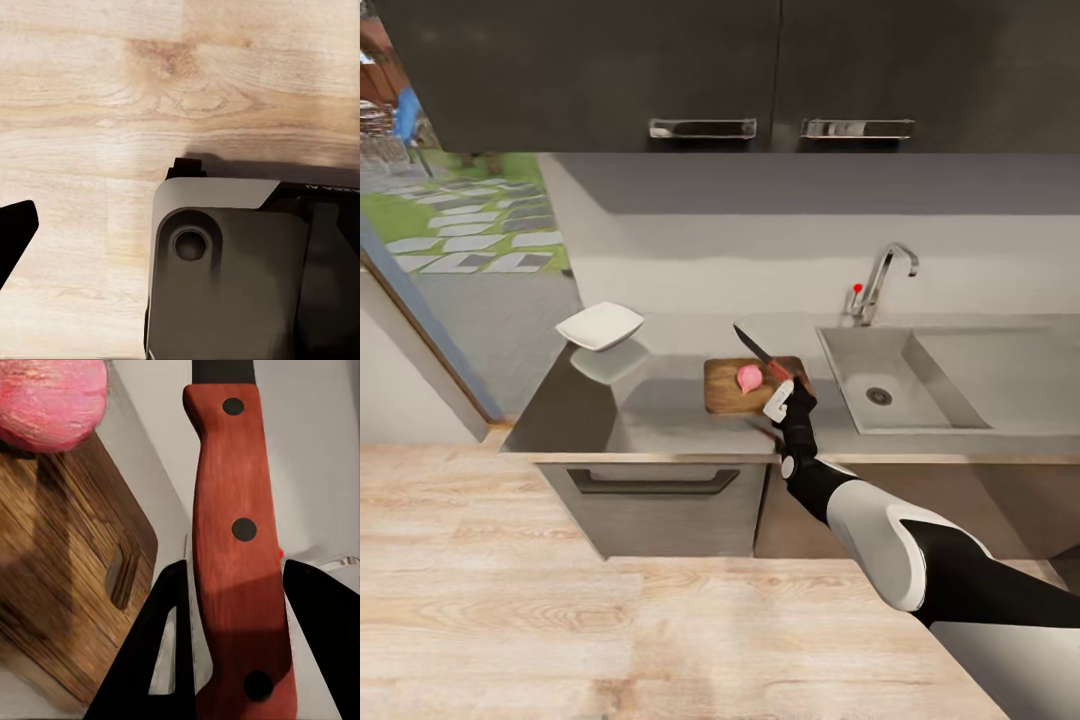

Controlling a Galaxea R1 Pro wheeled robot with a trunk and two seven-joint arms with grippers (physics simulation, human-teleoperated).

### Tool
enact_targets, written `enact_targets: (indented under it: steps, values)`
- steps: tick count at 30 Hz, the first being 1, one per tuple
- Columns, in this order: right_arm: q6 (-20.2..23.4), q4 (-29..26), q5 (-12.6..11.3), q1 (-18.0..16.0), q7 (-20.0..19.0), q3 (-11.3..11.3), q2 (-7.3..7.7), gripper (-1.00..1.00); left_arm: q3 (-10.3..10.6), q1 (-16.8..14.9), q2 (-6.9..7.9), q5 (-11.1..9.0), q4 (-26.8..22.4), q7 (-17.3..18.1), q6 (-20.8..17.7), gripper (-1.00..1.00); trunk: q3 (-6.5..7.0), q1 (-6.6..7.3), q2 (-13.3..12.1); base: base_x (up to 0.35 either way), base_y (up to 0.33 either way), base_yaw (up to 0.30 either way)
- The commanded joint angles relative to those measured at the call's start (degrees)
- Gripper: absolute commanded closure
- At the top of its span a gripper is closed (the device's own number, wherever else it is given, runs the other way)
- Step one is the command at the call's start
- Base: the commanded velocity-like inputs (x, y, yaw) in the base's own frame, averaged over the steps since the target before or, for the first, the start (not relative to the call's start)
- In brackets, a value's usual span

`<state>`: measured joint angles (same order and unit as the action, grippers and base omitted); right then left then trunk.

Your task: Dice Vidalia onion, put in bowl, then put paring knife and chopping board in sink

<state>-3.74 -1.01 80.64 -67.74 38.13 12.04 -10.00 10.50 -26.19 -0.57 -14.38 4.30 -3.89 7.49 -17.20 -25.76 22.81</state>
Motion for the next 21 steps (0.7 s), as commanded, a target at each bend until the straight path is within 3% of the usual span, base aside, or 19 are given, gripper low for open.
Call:
enact_targets:
  steps: [1,7,21]
  values:
    - [-0.39,0.05,0.17,0.01,0.1,0.45,0.0,1.0,0.49,-0.13,-0.05,-0.47,0.27,-0.06,0.42,-1.0,-0.19,-0.02,0.11,-0.045,0.0,0.14]
    - [-0.34,0.05,0.25,0.35,0.1,0.44,0.0,1.0,0.49,-0.12,-0.05,-0.47,0.27,-0.06,0.42,-1.0,-0.61,-0.02,0.11,-0.013,0.0,0.117]
    - [-0.22,0.0,0.39,0.42,0.27,0.44,0.0,1.0,0.49,-0.14,-0.05,-0.47,0.27,-0.06,0.42,-1.0,-0.68,-0.02,0.11,-0.001,0.0,0.008]
